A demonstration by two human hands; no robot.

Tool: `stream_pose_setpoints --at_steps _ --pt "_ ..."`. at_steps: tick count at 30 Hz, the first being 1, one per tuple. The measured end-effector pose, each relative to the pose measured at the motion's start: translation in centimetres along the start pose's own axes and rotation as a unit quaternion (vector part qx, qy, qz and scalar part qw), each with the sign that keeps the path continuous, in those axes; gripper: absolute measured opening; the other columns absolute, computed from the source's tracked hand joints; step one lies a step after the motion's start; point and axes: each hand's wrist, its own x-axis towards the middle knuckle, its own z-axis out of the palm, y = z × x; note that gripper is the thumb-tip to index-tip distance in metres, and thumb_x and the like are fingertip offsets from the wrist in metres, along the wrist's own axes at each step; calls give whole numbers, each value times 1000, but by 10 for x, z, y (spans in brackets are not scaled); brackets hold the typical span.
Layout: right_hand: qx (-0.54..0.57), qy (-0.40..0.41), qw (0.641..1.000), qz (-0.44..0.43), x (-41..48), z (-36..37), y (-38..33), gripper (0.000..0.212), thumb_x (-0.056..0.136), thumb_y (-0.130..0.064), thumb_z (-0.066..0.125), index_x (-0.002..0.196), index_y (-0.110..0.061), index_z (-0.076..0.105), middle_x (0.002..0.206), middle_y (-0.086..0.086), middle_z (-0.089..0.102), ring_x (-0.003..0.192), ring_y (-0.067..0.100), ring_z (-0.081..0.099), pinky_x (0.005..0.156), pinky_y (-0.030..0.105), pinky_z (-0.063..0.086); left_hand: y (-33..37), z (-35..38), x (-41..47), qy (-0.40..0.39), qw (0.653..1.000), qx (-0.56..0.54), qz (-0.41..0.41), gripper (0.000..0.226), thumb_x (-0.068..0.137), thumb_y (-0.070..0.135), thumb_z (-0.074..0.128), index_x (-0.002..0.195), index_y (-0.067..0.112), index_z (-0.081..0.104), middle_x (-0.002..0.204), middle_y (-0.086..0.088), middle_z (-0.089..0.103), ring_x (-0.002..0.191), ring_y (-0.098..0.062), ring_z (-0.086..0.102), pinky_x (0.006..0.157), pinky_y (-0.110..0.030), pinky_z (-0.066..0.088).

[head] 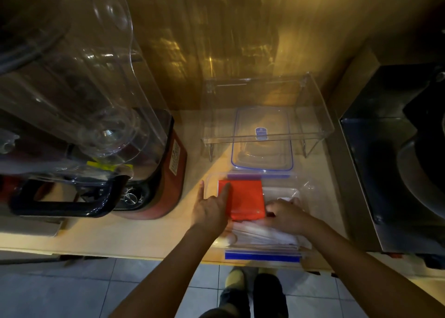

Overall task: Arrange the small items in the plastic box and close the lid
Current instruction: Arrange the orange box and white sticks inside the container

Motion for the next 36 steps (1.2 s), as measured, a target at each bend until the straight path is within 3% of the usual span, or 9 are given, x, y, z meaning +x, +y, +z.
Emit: stream_pose_setpoints --at_steps 4,12,18,20,22,25,27,31,36 --pt "-56 -30 995 -78 -3 -9 7 14 85 -27 56 85 -18 67 96 -7 57 104 9 44 93 42 25 1 2 -9 13 1000 -4 1 57 87 21 43 139 21 18 83 -8 72 86 -27 69 116 -40 -12" --pt "-61 -4 995 -74 -7 -4 5 12 82 -23 56 82 -19 68 89 -12 52 106 10 43 85 37 21 2 8 -14 15 1000 -13 -14 52 89 31 48 134 21 25 79 -5 73 85 -23 70 111 -38 -20" --pt "30 17 995 -96 -13 -7 8 22 84 -27 61 75 -9 70 85 2 67 84 4 49 91 37 31 2 5 -17 20 1000 4 -9 53 88 36 49 133 21 26 88 -4 73 93 -22 68 114 -43 -15" --pt "-4 -1 995 -104 -16 -7 7 28 84 -39 58 77 -13 68 87 0 65 87 5 48 89 36 29 4 4 -19 13 1000 -3 -13 52 88 29 50 133 22 25 96 -5 70 96 -23 67 113 -47 -15" --pt "-33 48 996 -64 -16 -7 3 34 82 -49 57 79 -17 67 91 -2 64 94 9 50 88 35 22 7 2 -17 8 1000 -11 -27 54 83 20 55 130 21 28 109 -8 62 106 -26 61 113 -53 -11" --pt "102 151 983 19 -11 -9 -3 25 81 -41 64 90 -17 68 92 -1 69 94 14 60 94 30 24 4 0 -15 35 999 6 -11 53 81 17 58 129 18 35 133 -12 44 127 -28 41 114 -56 1" --pt "223 131 965 35 -9 -9 -7 25 82 -32 67 103 -17 68 95 3 73 93 16 66 102 41 37 -2 0 -15 43 999 -7 32 47 84 23 57 127 20 40 137 -10 42 129 -27 38 115 -52 6" --pt "275 79 958 20 -7 1 -19 23 82 -21 67 105 -17 68 96 4 74 86 14 69 91 43 52 -11 4 -20 30 995 -28 96 45 86 28 55 129 24 43 137 -5 46 128 -25 42 115 -52 6" --pt "292 78 952 37 0 9 -21 21 80 -21 69 101 -18 67 95 9 73 87 22 69 88 47 52 -11 5 -23 55 992 -38 108 48 75 25 71 120 18 56 123 -13 59 115 -33 56 110 -62 17"
